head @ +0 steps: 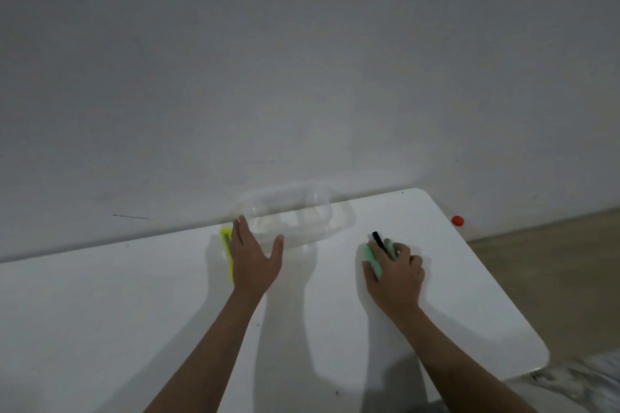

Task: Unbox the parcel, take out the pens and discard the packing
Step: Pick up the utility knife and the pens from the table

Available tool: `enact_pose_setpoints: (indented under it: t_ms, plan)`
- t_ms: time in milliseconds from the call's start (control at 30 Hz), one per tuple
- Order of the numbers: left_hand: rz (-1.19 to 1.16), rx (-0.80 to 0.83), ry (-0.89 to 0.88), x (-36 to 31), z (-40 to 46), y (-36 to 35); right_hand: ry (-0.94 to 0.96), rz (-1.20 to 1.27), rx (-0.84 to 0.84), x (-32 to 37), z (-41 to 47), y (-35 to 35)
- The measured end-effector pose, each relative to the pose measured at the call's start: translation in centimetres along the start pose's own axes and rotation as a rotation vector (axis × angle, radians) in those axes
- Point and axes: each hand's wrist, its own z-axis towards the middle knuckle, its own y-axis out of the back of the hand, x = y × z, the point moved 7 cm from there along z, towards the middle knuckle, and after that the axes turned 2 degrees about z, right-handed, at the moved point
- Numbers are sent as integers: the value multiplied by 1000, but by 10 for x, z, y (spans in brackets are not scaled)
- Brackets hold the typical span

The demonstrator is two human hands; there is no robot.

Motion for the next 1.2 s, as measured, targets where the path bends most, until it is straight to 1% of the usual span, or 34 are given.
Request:
enact_pose_setpoints:
  t_ms: [200, 367, 433, 533, 600, 667, 733, 833, 900, 967, 1033, 1100, 1200]
  plan:
    - [-31, -19, -16, 1, 8, -14, 59, 47, -24, 1, 14, 0]
    - [-45, -35, -7, 1, 11, -17, 140, -68, 20, 4, 25, -7]
    - [-52, -36, -1, 1, 12, -18, 147, -63, 53, 4, 29, -9]
    - [-55, -43, 1, 1, 11, -17, 156, 26, 121, 4, 35, -15]
    - [-62, -40, 8, 1, 10, -18, 176, 122, 131, 5, 37, -15]
    - [-73, -39, 15, 1, 9, -19, 168, 252, 87, 6, 41, -6]
    - [-80, -27, 18, -1, 8, -19, 174, 365, 6, 12, 48, 8]
    - [-74, -31, 4, -2, 9, -17, 282, 462, -102, 40, 65, 36]
    - [-66, -42, -17, -4, 9, -14, 377, 518, -107, 66, 78, 50]
    - [-70, -71, -40, -5, 10, -11, 458, 569, -27, 95, 93, 55]
    - [-117, -80, 5, -1, 11, -10, 554, 564, 109, 124, 108, 48]
    - [-157, -65, 63, 8, 14, -11, 630, 522, 279, 149, 121, 30]
    - [-168, -35, 101, 16, 16, -11, 678, 434, 552, 173, 131, -8]
